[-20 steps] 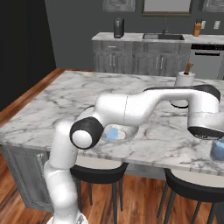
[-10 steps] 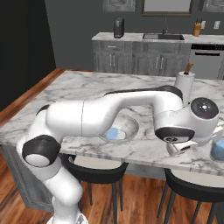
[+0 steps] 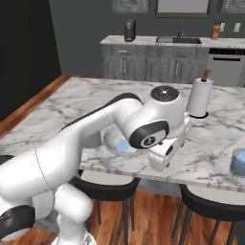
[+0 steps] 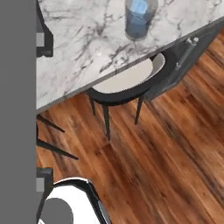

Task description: There are four ice cubes in the ice bowl. Place two ice cubes in each glass of water.

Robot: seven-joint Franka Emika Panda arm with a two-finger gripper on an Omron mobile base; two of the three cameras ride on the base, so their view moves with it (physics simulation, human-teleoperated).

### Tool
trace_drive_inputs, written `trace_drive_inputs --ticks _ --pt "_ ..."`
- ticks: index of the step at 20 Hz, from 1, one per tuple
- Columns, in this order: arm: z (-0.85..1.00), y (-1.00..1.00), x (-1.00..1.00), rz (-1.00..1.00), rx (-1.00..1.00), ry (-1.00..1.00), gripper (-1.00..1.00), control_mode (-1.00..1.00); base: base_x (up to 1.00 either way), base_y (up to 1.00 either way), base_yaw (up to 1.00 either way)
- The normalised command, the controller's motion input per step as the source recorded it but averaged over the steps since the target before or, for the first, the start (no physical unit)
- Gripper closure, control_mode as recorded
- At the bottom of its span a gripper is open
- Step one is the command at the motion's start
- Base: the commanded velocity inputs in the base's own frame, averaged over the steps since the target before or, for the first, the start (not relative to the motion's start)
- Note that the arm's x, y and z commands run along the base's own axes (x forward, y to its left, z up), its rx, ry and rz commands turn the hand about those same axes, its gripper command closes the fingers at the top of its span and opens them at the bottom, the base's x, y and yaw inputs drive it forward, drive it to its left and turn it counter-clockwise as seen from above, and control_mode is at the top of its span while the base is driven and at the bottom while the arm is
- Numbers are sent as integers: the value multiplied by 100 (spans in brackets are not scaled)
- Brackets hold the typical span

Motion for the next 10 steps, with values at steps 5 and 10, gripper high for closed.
trace_drive_inputs --ticks 5,10 --pt "37 100 -7 56 -29 27 -100 -100 0 0 0" --pt "14 68 0 72 -22 17 -100 -100 0 0 0"
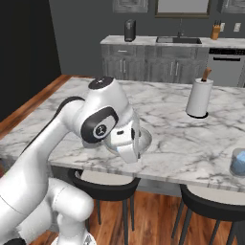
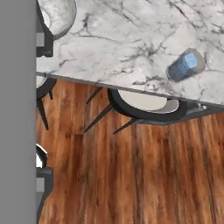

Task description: There are four ice cubes in the ice bowl. Place two ice cubes in each glass of water.

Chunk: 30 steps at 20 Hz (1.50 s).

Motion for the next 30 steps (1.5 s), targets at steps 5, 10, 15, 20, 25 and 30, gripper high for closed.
trace_drive_inputs --ticks 5,10,15,20,25,30 --pt "4 27 0 85 -11 11 -100 -100 0 0 0" --pt "3 9 20 81 0 3 -100 -100 0 0 0" --pt "21 50 41 54 -11 20 -100 -100 0 0 0" --pt "0 70 42 28 -11 6 -100 -100 0 0 0" --pt "-48 45 24 17 -5 -1 -100 -100 0 0 0" --pt "-59 12 28 17 -1 -11 -100 -100 0 0 0"
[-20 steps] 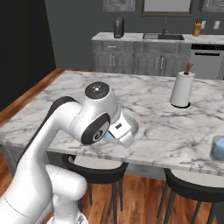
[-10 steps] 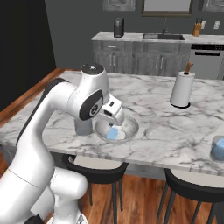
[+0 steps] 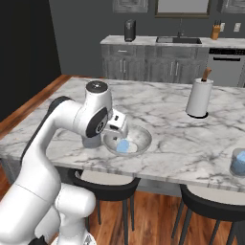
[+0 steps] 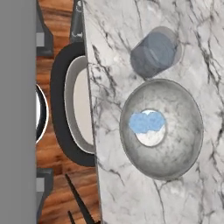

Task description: There are four ice cubes in the ice bowl. Place two ice cubes in each glass of water.

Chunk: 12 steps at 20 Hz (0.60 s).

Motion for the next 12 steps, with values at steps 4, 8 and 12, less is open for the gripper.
trace_drive_inputs --ticks 4,8,12 --pt "-14 0 41 17 0 -13 -100 -100 0 0 0" --pt "-6 0 53 20 0 -2 -100 -100 0 0 0" --pt "-16 0 52 17 -7 10 -100 -100 0 0 0"
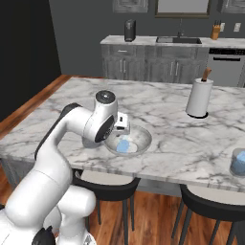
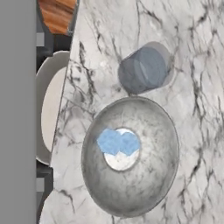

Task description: There are four ice cubes in the ice bowl. Place two ice cubes in each glass of water.

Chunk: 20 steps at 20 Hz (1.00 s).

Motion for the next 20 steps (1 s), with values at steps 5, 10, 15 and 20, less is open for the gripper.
trace_drive_inputs --ticks 5,10,15,20 --pt "-21 0 42 14 -4 12 -100 -100 0 0 0" --pt "-29 0 30 4 0 0 -100 -100 0 0 0" --pt "-51 -1 42 1 0 0 -100 -100 0 0 0" --pt "-39 -3 39 0 0 0 -100 -100 0 0 0"
